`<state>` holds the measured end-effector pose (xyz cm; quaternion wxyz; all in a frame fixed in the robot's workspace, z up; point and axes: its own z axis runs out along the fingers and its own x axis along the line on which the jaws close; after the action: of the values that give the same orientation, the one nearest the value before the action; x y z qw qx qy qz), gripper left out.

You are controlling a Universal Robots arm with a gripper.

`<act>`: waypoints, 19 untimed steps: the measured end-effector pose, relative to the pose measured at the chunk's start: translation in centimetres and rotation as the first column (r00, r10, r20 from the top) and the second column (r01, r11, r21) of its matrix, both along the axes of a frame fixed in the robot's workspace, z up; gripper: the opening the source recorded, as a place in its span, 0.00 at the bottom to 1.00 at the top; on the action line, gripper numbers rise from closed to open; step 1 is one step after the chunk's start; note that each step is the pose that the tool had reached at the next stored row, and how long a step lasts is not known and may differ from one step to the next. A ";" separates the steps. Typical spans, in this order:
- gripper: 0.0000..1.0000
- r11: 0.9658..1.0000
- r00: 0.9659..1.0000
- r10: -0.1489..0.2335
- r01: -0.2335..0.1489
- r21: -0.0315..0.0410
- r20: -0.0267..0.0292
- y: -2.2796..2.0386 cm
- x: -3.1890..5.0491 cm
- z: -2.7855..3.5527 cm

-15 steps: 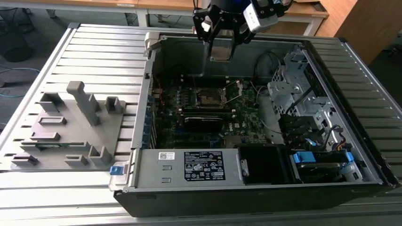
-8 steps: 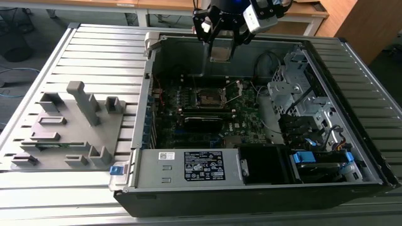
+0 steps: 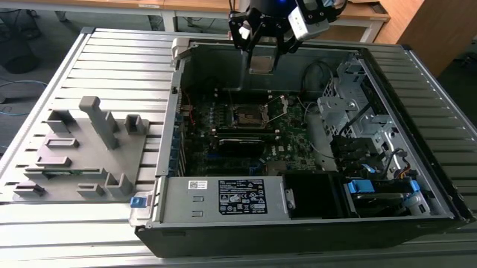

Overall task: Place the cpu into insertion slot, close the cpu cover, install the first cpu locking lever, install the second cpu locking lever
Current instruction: 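Place the cpu into insertion slot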

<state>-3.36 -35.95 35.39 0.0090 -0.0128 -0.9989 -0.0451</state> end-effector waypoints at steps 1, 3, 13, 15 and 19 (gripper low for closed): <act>0.54 1.000 1.000 0.000 0.000 0.000 0.000 0.00 0.00 -0.03; 0.54 1.000 1.000 0.000 0.000 0.000 0.000 0.00 0.00 -0.04; 0.54 1.000 1.000 0.000 0.000 0.000 0.000 0.00 0.00 -0.24; 0.54 1.000 1.000 0.000 0.000 0.000 0.000 0.00 0.00 -0.30; 0.54 1.000 1.000 0.000 0.000 0.000 0.000 0.00 0.00 -0.41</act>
<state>-3.36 -35.95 34.99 0.0091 -0.0128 -0.9989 -0.0450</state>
